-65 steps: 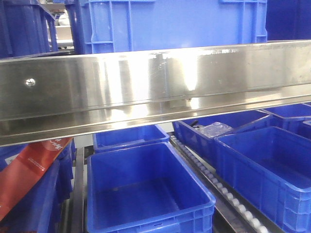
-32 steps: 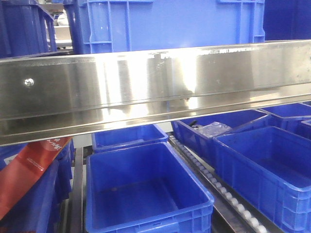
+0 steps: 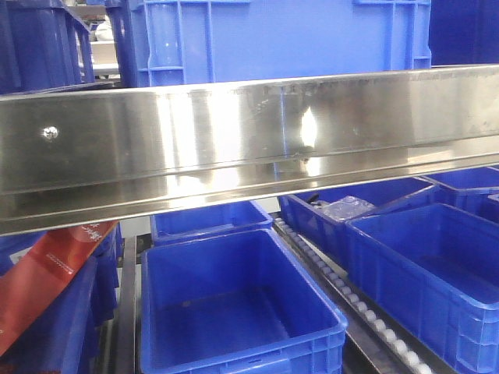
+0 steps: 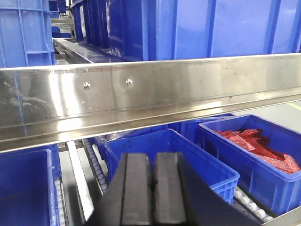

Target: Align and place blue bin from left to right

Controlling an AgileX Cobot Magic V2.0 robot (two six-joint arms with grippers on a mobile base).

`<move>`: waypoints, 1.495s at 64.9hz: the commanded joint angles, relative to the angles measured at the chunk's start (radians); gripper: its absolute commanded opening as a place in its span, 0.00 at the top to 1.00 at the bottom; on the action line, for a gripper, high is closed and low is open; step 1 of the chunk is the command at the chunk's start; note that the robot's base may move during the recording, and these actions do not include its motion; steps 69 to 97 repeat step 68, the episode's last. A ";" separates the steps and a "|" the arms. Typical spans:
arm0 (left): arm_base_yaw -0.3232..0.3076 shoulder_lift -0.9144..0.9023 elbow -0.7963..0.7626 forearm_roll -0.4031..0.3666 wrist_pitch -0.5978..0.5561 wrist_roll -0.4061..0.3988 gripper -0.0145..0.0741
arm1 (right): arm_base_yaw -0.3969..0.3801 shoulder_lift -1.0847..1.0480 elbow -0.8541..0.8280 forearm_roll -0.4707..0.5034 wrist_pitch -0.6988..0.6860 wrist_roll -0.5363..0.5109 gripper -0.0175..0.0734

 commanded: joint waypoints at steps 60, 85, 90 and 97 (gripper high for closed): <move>0.002 -0.005 -0.003 -0.001 -0.016 0.003 0.96 | 0.022 -0.008 0.000 0.004 -0.024 -0.001 0.88; 0.002 -0.005 -0.003 -0.001 -0.016 0.003 0.96 | 0.022 -0.008 0.000 0.004 -0.024 -0.001 0.88; 0.002 -0.005 -0.003 -0.001 -0.016 0.003 0.96 | 0.022 -0.008 0.000 0.004 -0.024 -0.001 0.88; 0.002 -0.005 -0.003 -0.001 -0.016 0.003 0.96 | 0.022 -0.008 0.000 0.004 -0.024 -0.001 0.88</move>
